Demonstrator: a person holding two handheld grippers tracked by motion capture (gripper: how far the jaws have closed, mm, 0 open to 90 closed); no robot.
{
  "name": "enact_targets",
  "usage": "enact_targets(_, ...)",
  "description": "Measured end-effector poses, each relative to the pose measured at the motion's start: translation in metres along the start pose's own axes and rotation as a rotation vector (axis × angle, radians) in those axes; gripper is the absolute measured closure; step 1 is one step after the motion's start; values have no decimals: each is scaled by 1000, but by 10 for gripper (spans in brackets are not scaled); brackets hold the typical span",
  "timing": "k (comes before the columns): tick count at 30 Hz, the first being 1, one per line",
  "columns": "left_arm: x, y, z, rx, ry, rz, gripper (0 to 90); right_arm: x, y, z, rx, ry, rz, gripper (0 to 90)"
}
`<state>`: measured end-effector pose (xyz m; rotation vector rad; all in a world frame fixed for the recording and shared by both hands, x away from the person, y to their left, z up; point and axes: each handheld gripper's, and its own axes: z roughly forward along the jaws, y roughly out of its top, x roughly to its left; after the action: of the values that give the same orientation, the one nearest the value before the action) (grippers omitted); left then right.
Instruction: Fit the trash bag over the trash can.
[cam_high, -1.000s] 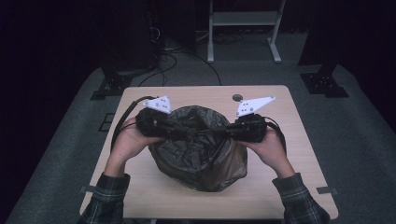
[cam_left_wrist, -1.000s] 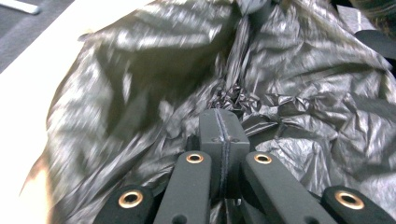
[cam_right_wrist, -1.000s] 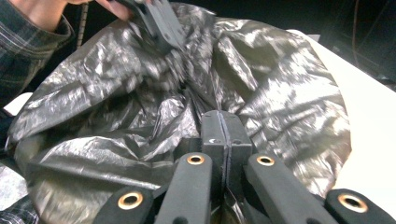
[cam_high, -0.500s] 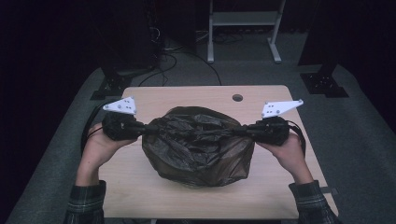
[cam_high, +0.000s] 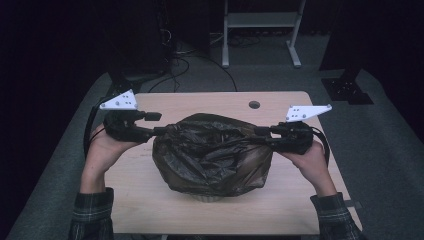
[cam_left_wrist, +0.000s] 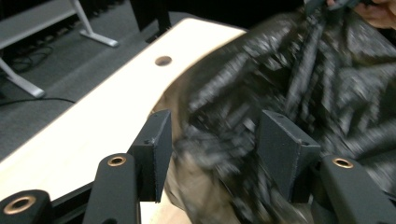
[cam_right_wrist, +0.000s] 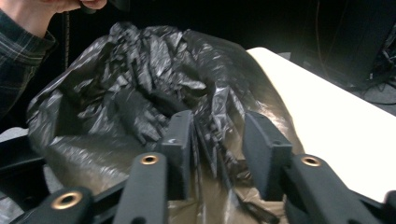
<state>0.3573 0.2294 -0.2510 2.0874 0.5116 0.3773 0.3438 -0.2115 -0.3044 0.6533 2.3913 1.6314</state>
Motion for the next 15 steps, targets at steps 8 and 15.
enact_targets(8, 20, -6, 32, 59, 4, -43, 413, -4, 7, 2, -35, -32, 2, 495)
enact_targets(15, 29, -22, 47, 73, -121, -94, 695, -12, 2, 22, 45, -72, 37, 799)
